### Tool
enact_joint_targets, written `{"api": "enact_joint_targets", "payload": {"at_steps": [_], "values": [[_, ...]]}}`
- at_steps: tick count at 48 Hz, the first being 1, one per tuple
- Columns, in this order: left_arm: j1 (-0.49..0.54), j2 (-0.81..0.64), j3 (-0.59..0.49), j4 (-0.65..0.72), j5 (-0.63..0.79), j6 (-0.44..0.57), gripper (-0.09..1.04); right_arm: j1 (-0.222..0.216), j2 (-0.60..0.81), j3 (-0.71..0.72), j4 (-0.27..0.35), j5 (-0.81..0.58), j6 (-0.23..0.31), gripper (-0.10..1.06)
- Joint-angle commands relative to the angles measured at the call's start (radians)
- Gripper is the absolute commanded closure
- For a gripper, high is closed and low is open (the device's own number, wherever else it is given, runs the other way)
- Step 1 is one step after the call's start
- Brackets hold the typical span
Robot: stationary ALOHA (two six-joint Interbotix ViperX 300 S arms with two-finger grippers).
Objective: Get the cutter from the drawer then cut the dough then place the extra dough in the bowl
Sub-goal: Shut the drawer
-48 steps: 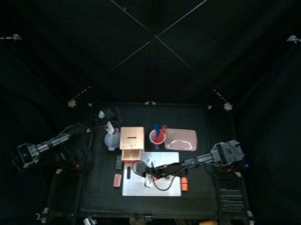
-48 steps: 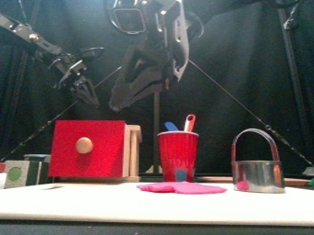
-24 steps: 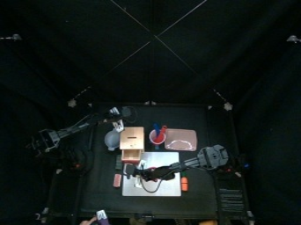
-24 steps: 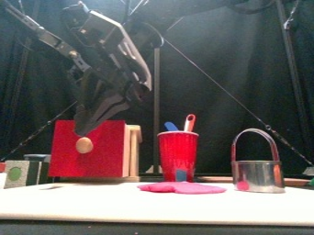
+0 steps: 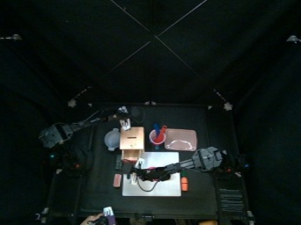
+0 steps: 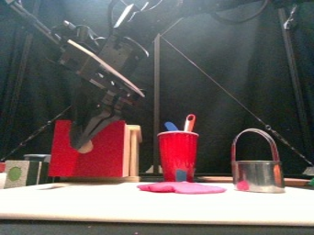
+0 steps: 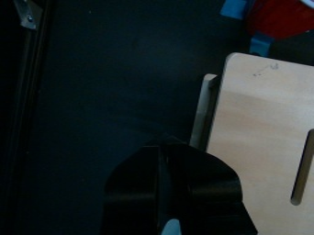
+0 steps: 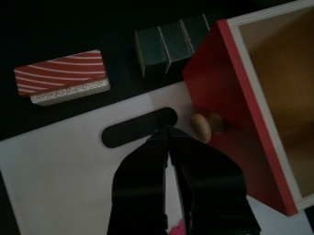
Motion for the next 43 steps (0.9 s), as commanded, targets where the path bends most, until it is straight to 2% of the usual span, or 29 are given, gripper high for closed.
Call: {"api": "enact_joint_targets", "payload": {"at_steps": [1,43], "values": [[0.003,0.003,-0.031,-0.002,0.005,0.002,0.46,-0.011,-0.017,-0.031,-0.005,0.0,0.003,0.63],[-0.002,0.043,-0.026,0.009,0.035,0.003,0.46,-0.078,0.035,-0.075,-0.046,0.021,0.0,0.63]]}}
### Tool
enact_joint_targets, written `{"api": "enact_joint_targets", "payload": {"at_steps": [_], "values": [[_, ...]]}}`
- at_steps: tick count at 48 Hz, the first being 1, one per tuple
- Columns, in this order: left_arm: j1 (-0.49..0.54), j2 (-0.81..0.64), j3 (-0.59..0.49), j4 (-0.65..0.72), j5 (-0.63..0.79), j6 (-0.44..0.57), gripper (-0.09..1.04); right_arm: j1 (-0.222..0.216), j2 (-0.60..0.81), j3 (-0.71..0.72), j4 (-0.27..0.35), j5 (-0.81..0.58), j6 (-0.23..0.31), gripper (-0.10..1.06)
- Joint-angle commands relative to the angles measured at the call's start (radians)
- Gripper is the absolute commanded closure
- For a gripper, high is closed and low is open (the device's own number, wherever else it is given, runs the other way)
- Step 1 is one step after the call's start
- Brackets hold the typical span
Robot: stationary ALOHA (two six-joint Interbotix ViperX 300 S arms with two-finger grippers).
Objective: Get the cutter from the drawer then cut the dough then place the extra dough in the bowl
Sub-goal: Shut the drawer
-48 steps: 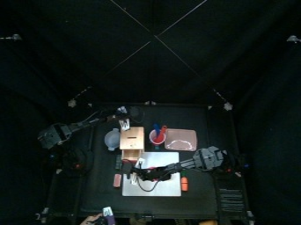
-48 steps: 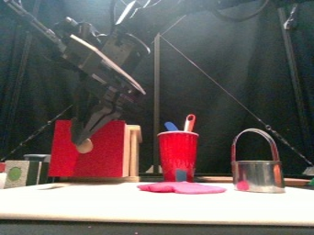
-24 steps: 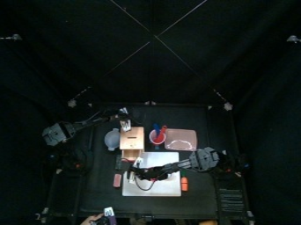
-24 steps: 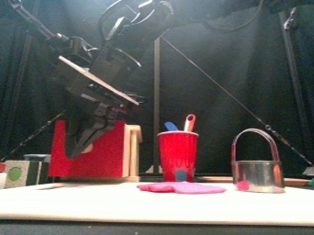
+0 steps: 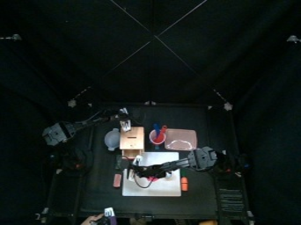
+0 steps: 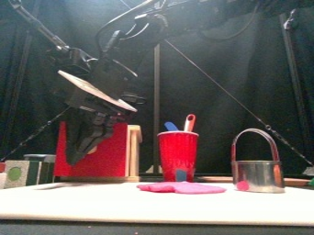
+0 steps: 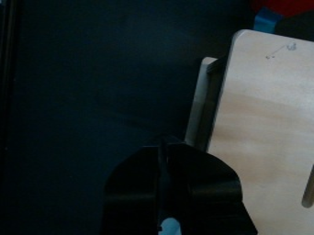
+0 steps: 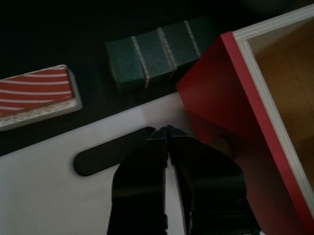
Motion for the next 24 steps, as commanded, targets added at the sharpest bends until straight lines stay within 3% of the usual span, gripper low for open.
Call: {"api": "enact_joint_targets", "payload": {"at_steps": [1,24], "values": [[-0.002,-0.003,-0.025,0.006,-0.005,0.002,0.46,-0.026,-0.031,-0.025,-0.015,0.009,0.0,0.63],[0.0,0.005,-0.032,0.017,-0.011,0.018,0.46,-0.075,-0.031,-0.028,-0.052,0.011,0.0,0.63]]}}
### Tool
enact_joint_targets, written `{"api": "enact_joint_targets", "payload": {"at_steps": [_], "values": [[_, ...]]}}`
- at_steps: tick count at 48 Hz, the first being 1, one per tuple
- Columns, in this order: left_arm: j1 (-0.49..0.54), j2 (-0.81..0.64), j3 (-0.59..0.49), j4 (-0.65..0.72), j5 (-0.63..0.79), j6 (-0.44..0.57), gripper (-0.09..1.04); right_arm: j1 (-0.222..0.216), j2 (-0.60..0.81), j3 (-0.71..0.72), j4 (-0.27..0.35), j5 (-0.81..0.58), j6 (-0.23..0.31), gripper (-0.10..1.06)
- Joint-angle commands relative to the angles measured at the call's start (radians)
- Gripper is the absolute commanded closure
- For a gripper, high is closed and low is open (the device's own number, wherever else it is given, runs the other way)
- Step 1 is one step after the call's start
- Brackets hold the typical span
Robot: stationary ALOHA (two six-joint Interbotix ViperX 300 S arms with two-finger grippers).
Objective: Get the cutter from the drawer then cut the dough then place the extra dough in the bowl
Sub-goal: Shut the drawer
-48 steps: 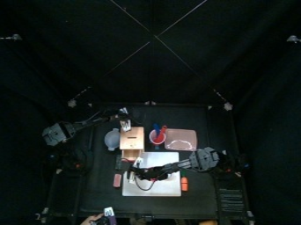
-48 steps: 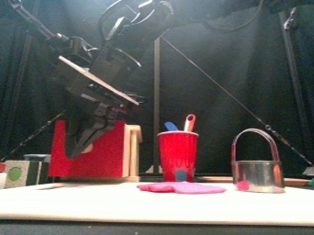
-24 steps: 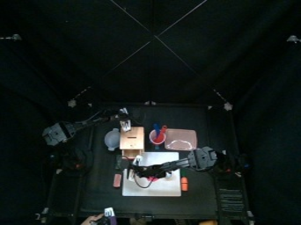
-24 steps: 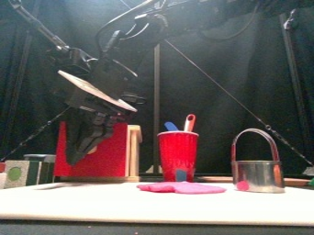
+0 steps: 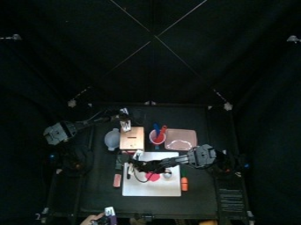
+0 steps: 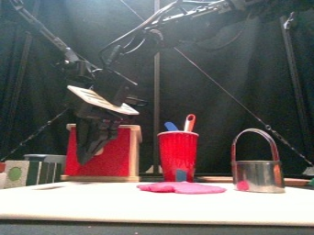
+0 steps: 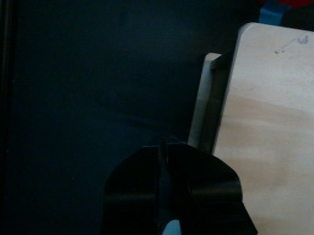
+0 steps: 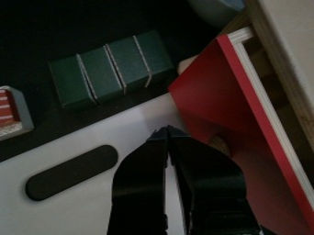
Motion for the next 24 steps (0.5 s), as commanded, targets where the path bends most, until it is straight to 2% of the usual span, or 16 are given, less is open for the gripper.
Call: {"api": "enact_joint_targets", "payload": {"at_steps": [1,24], "values": [[0.002,-0.011,-0.029,0.005,-0.006,0.002,0.46,-0.028,-0.029,-0.026,-0.015,0.0,0.002,0.63],[0.003,0.014,-0.046,0.04,-0.011,0.003,0.46,-0.071,-0.015,-0.026,-0.031,-0.005,-0.002,0.63]]}}
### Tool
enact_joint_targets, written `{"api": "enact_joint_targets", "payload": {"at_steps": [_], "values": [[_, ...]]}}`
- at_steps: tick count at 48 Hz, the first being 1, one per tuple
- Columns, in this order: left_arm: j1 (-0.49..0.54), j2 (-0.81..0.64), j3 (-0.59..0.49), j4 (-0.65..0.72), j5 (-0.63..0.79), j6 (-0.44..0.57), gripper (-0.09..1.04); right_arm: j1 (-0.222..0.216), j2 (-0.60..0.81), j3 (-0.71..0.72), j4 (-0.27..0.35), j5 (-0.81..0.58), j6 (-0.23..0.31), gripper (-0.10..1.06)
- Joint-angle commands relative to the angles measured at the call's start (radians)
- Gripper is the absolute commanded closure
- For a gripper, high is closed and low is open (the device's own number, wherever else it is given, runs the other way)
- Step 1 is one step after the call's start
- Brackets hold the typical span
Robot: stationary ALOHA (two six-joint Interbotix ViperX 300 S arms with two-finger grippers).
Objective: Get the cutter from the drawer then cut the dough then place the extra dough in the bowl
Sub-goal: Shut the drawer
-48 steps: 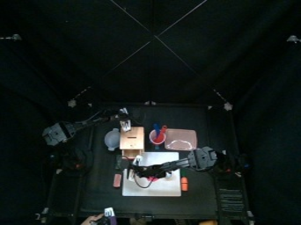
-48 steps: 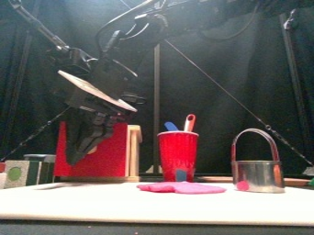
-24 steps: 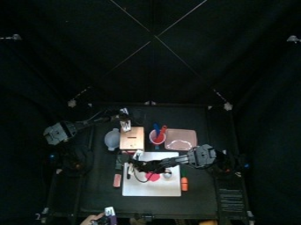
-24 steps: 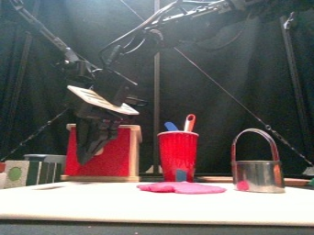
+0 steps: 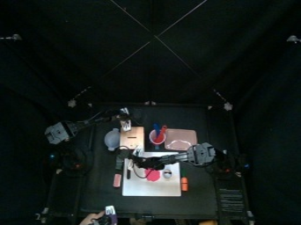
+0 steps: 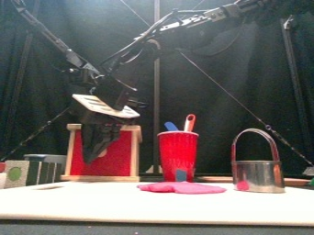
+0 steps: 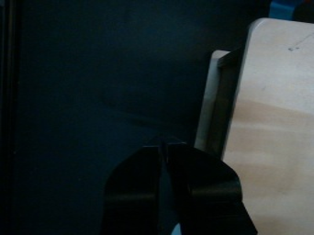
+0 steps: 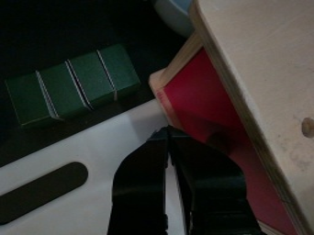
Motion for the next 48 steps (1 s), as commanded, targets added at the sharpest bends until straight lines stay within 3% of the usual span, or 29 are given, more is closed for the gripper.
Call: {"api": "enact_joint_targets", "payload": {"at_steps": [1,28,48], "values": [[0.002,-0.003,-0.038,0.006,-0.005,0.003,0.46,-0.032,-0.023,-0.021,-0.005,-0.003,0.003,0.63],[0.005,0.015,-0.06,0.023,-0.005,0.005,0.46,-0.049,-0.021,-0.023,-0.014,-0.006,0.005,0.63],[-0.003,0.02,-0.08,-0.037,-0.005,0.075,0.46,-0.051,-0.018,-0.035,-0.018,-0.003,0.006,0.63]]}}
